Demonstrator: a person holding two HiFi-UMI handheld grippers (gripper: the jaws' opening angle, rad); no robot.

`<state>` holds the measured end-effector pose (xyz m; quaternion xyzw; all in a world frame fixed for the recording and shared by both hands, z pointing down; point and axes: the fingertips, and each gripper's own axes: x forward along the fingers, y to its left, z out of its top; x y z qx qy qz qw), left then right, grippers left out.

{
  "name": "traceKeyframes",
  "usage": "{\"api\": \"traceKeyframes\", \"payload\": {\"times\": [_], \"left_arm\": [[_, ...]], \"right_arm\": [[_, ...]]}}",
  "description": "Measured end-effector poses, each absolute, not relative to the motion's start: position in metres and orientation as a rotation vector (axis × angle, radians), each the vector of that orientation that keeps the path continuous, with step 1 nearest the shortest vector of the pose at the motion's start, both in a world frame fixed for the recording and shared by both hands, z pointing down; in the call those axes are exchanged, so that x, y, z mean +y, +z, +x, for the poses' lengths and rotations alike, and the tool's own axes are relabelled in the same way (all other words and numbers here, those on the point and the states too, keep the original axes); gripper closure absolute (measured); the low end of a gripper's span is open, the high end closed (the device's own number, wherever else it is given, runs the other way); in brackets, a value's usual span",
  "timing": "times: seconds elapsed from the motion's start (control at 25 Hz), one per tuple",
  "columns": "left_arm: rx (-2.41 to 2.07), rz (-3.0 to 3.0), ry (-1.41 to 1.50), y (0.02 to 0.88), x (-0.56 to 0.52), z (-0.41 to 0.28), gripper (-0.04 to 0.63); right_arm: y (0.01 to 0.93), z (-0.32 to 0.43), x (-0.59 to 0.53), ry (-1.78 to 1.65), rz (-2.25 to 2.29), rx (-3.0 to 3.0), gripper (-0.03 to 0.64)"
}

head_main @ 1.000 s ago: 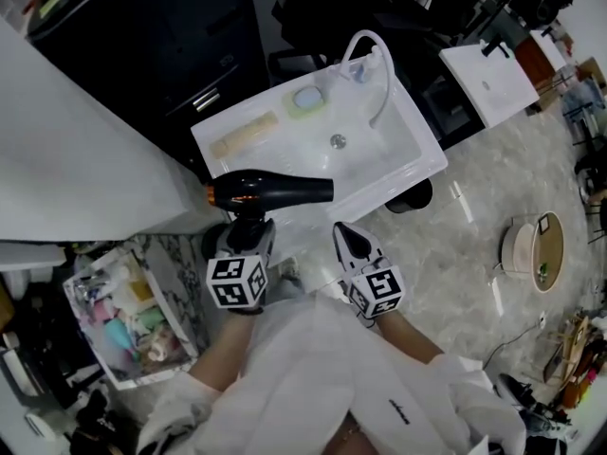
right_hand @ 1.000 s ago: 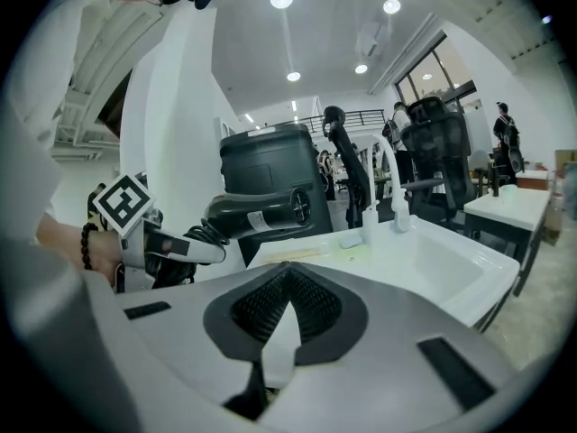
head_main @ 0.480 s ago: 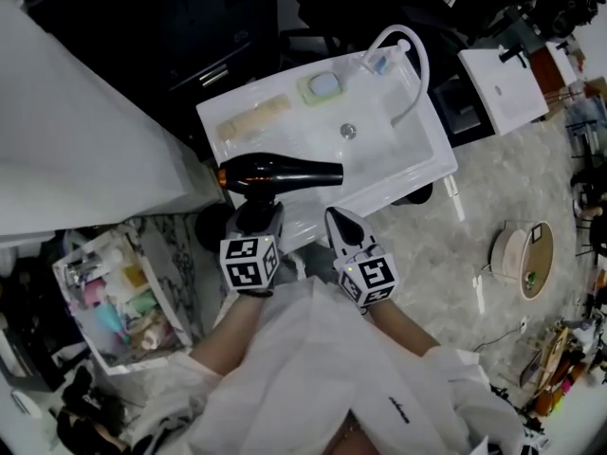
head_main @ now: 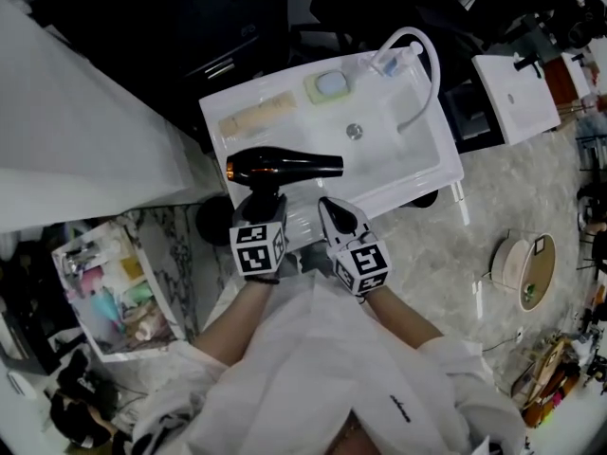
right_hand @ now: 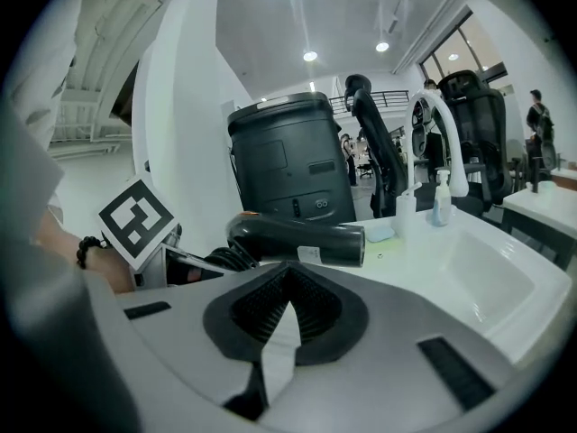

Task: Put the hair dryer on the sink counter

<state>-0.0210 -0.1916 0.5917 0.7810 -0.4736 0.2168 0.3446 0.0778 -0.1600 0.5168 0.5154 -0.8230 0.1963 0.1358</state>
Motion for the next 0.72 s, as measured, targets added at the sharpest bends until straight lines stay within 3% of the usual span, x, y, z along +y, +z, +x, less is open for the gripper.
{"api": "traceKeyframes", "payload": {"times": [0.72], "left_arm": [[-1.34, 1.817, 0.689, 0.658, -0.192, -0.007, 0.341]], "right_arm": [[0.555, 0.084, -0.176, 0.677, 1.24, -2.454, 0.6]]}}
